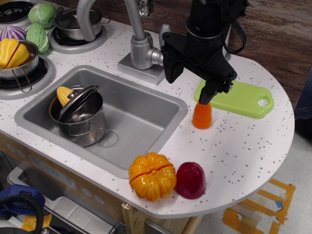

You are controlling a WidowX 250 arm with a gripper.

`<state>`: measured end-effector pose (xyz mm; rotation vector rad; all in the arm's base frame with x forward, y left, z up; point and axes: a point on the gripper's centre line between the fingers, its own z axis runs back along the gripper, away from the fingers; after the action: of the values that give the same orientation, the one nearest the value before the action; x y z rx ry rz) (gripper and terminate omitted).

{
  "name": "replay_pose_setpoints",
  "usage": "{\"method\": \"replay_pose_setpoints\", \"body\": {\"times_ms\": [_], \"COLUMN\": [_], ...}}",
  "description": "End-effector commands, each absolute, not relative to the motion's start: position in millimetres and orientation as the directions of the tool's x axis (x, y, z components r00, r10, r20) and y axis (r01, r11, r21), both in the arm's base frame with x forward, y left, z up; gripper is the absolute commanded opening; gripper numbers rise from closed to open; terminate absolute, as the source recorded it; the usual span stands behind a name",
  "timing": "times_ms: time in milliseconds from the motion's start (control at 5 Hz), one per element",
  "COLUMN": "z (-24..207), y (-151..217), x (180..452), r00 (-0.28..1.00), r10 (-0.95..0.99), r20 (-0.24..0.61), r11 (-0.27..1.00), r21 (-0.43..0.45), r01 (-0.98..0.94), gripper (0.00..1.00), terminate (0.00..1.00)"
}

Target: Put carrot on cutting board

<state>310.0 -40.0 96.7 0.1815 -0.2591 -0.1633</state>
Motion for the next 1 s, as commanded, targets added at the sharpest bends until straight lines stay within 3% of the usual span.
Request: {"method": "replay_pose_setpoints", "body": {"times_ms": [0,800], "z": [96.7,59.1], "y": [-40.0,-39.6], "x": [310.0,352.0], "r00": [0.954,0.912], "r10": [-0.183,-0.219], "r20": [0.239,0.347], "r11": [0.971,0.973], "r21": [0.199,0.144], "r01": [0.137,0.179], "gripper": [1.00,1.00], "terminate": [0.00,0.00]}}
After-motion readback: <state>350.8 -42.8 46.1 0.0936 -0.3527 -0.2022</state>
